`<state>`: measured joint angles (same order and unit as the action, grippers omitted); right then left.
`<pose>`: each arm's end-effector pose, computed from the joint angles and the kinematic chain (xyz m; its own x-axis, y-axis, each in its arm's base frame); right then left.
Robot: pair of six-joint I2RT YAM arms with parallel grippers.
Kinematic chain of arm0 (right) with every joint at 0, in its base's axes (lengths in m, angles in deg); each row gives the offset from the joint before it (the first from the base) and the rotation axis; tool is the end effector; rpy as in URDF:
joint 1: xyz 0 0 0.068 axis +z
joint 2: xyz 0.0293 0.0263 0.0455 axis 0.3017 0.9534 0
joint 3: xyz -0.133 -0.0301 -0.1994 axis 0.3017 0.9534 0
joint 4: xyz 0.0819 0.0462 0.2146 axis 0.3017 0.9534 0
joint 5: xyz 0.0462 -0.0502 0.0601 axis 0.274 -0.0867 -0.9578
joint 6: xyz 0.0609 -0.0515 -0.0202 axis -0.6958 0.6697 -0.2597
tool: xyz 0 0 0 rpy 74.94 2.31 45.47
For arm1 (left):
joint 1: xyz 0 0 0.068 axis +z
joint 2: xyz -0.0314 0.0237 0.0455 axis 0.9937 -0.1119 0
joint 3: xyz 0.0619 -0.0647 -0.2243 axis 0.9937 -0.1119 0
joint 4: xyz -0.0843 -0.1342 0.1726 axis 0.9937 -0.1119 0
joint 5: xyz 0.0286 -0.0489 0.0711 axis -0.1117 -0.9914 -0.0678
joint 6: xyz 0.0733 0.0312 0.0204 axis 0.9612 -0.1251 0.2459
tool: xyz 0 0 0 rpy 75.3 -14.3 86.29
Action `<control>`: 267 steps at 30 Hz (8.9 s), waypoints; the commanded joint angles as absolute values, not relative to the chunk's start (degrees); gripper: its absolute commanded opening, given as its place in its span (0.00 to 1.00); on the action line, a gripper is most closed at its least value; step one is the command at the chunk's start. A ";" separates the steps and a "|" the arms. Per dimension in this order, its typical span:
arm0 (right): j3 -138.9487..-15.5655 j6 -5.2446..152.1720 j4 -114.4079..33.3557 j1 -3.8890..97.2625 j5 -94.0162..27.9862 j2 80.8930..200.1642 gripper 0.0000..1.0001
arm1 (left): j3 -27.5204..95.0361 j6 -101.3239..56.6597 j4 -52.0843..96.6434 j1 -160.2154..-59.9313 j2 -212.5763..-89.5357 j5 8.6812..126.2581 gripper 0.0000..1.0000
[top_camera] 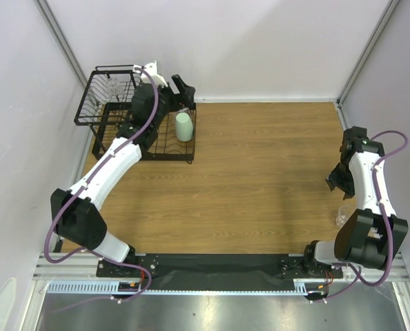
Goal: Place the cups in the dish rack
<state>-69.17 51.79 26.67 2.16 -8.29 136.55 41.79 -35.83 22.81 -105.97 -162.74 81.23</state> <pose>0.2087 -0.0794 0.2236 -0.6761 0.6591 -0.3293 0.7263 0.6713 -0.1475 0.3489 -0.1364 0.3676 -0.1854 -0.3800 -0.9062 0.2344 0.8785 -0.4163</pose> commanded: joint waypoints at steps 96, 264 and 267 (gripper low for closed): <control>-88.18 19.57 -24.05 13.25 -83.55 144.79 0.00 | 27.33 -69.80 46.36 -108.88 -154.22 52.09 1.00; -103.49 28.07 -2.45 18.00 -84.52 148.48 1.00 | 64.94 -37.56 -1.89 -81.11 -181.47 106.85 0.01; -103.49 28.16 -2.45 17.91 -84.52 148.57 1.00 | 66.26 -37.65 -2.23 -81.11 -182.43 106.76 0.00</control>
